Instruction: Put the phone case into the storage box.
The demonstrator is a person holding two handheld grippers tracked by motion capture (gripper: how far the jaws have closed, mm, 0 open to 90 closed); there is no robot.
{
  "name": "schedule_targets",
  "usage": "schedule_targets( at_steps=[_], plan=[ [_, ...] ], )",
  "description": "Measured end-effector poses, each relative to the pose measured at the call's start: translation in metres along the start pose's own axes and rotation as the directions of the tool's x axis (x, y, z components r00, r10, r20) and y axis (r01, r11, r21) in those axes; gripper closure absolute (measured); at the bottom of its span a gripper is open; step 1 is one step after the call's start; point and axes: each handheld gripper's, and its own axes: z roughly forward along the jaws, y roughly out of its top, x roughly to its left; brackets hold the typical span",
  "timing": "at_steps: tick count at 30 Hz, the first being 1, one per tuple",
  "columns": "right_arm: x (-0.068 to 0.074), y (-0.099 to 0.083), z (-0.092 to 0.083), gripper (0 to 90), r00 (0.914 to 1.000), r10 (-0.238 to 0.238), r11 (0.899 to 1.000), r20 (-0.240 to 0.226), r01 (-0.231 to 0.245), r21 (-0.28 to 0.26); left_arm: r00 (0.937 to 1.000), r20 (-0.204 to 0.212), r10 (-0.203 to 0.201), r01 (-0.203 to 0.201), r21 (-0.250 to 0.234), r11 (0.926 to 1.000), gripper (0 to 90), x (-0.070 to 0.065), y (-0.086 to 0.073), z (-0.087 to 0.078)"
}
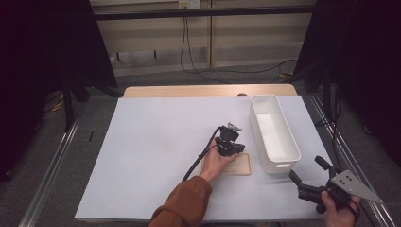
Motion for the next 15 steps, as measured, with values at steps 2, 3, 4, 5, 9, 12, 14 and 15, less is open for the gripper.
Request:
schedule_targets(
  at_steps=[2,3,4,5,9,12,14,15],
  plan=[
    [0.000,0.000,0.000,0.4,1.0000,0.002,1.000,0.001,-0.002,0.000,1.0000,0.004,0.005,-0.005,0.001,1.0000,90.0,-0.002,-0.001,0.000],
    [0.000,0.000,0.000,0.4,1.0000,0.000,1.000,0.000,0.000,0.000,1.0000,0.004,0.009,-0.009,0.002,1.0000,90.0,-0.002,-0.002,-0.001],
    [0.000,0.000,0.000,0.4,1.0000,0.001,1.000,0.000,-0.001,0.000,0.9999,0.000,0.010,-0.010,0.001,0.9999,90.0,-0.003,-0.002,0.000],
    [0.000,0.000,0.000,0.4,1.0000,0.001,1.000,0.000,-0.001,0.000,1.0000,0.002,0.009,-0.009,0.002,1.0000,90.0,-0.003,-0.002,0.001],
    [0.000,0.000,0.000,0.4,1.0000,0.000,1.000,-0.001,0.000,0.000,0.9998,0.015,0.012,-0.012,0.011,0.9999,90.0,-0.005,-0.003,0.001],
    [0.000,0.000,0.000,0.4,1.0000,-0.001,1.000,0.000,0.001,0.000,0.9995,0.019,0.026,-0.026,0.020,0.9995,90.0,-0.008,-0.004,0.000],
    [0.000,0.000,0.000,0.4,1.0000,-0.002,1.000,-0.002,0.002,0.000,0.9991,0.027,0.032,-0.033,0.022,0.9992,90.0,-0.010,-0.006,-0.001],
    [0.000,0.000,0.000,0.4,1.0000,-0.001,1.000,-0.002,0.001,-0.001,0.9989,0.031,0.036,-0.037,0.022,0.9991,90.0,-0.011,-0.007,-0.002]
  ],
)
